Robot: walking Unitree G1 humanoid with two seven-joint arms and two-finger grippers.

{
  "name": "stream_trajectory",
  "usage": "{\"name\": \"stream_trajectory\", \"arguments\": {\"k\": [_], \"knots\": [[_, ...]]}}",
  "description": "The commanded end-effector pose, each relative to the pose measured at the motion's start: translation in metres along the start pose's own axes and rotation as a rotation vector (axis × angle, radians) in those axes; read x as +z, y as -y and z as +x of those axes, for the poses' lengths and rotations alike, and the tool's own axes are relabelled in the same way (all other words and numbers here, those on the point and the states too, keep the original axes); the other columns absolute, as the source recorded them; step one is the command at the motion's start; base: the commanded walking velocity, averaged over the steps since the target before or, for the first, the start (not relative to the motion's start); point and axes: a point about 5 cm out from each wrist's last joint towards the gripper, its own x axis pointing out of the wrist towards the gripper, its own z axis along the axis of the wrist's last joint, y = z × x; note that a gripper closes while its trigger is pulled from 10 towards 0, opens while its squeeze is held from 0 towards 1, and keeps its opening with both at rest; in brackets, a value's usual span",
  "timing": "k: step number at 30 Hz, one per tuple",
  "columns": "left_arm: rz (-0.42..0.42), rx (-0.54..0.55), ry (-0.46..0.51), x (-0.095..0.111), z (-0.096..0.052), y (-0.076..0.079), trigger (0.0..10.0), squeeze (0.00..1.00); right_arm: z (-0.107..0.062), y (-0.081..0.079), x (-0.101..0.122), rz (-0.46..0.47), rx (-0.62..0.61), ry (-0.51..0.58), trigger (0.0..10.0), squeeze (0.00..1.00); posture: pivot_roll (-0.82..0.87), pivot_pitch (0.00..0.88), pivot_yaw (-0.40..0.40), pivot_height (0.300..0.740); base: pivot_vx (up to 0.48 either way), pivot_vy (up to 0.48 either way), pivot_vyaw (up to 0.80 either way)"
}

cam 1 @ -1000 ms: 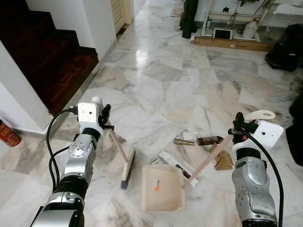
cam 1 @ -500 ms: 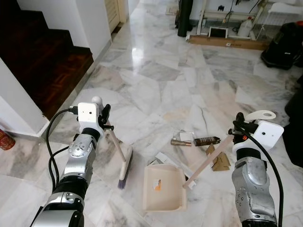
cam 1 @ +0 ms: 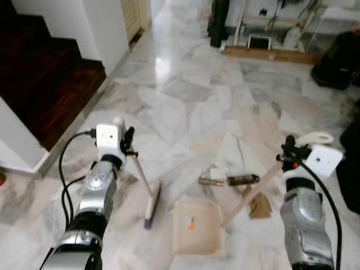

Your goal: Sweep floor

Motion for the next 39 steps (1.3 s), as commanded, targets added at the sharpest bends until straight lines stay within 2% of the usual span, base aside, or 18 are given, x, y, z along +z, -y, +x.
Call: {"name": "stream_trajectory", "arguments": {"k": [1,16,19,21,28,31,34,37,39], "knots": [[0.019,0.011,0.037,0.01,0.003,-0.004,10.0,0.0,-0.001,-0.003,0.005,0.029,0.008,0.024,10.0,0.0,0.03,0.108,0.017,0.74,0.281,0.0,0.0],[0.0,0.003,0.045,0.011,0.006,0.0,10.0,0.0,-0.003,0.005,0.001,-0.013,-0.008,-0.028,10.0,0.0,0.03,0.089,0.007,0.74,0.019,0.0,0.0],[-0.001,0.003,0.044,0.011,0.006,0.001,10.0,0.0,-0.005,0.006,-0.002,-0.061,0.006,-0.075,10.0,0.0,0.02,0.093,0.005,0.74,0.0,0.0,0.0],[-0.002,0.002,0.041,0.009,0.004,0.001,10.0,0.0,-0.013,0.009,0.0,-0.048,0.029,-0.074,10.0,0.0,0.02,0.091,0.004,0.74,0.0,0.0,0.0],[-0.009,-0.002,0.041,0.008,0.004,0.002,10.0,0.0,-0.019,0.021,0.004,-0.074,0.001,-0.073,10.0,0.0,0.01,0.097,-0.002,0.74,0.0,0.0,0.0],[-0.009,-0.004,0.034,0.006,0.003,0.003,10.0,0.0,-0.022,0.034,0.006,-0.164,-0.053,-0.123,10.0,0.0,0.01,0.103,-0.006,0.74,0.0,0.0,0.0],[-0.012,-0.005,0.031,0.006,0.002,0.003,10.0,0.0,-0.025,0.037,0.01,-0.188,-0.05,-0.127,10.0,0.0,0.01,0.117,-0.008,0.74,0.0,0.0,0.0],[-0.014,-0.007,0.029,0.006,0.002,0.004,10.0,0.0,-0.026,0.044,0.011,-0.31,-0.055,-0.168,10.0,0.0,0.0,0.124,-0.008,0.74,0.0,0.0,0.0],[-0.015,-0.008,0.027,0.005,0.002,0.004,10.0,0.0,-0.026,0.045,0.011,-0.321,-0.049,-0.174,10.0,0.0,0.0,0.127,-0.008,0.74,0.0,0.0,0.0]]}}
